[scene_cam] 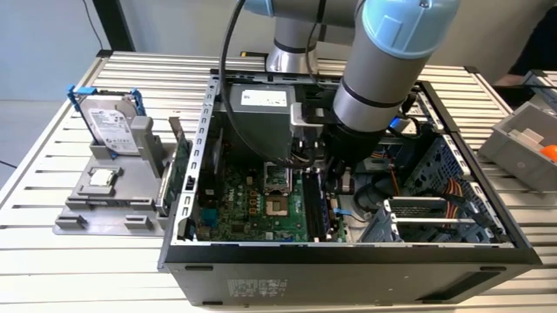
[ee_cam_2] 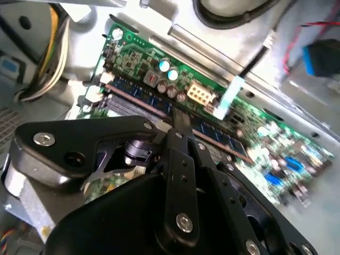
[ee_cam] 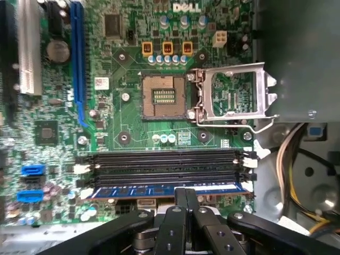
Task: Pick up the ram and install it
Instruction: 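Press down the ram until it locks into place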
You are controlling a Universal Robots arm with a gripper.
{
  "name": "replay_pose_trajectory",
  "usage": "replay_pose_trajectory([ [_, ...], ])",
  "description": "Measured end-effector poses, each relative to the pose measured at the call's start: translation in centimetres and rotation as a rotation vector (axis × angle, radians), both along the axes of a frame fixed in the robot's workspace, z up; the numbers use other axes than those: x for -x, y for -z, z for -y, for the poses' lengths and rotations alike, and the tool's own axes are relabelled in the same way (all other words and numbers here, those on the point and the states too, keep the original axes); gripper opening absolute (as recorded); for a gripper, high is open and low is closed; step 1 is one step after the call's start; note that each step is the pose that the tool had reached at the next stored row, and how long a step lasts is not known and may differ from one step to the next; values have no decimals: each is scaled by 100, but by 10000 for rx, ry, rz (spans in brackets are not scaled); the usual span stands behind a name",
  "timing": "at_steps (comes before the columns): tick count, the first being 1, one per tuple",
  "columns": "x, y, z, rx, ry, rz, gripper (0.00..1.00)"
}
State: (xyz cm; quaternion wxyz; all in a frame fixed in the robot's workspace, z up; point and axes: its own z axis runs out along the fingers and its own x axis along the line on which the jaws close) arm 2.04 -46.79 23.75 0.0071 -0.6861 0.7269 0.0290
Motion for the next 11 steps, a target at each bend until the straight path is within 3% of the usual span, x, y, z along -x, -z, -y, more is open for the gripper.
replay_pose_trajectory([
  [8,0,-363,1,5,0,-1,0],
  [11,0,-440,1,5,0,-2,0],
])
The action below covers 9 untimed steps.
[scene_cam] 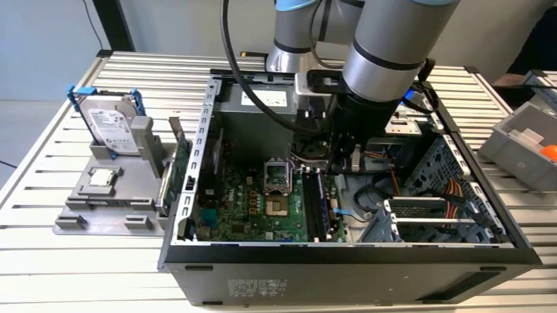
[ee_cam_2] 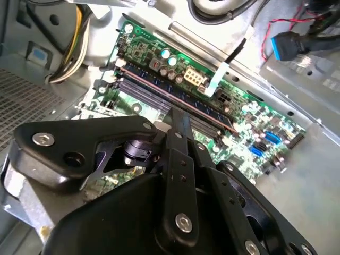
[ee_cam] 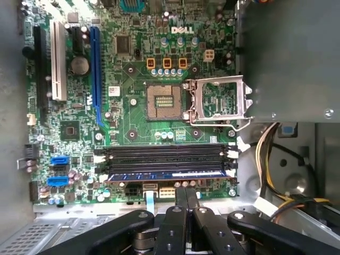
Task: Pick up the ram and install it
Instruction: 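Press down the ram until it locks into place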
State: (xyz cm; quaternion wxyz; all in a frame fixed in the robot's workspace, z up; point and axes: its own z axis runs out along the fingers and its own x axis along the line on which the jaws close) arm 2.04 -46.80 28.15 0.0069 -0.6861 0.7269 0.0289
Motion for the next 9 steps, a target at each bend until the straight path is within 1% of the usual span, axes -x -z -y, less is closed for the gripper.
replay_pose_trajectory([
  [9,0,-5,0,0,0,-12,0],
])
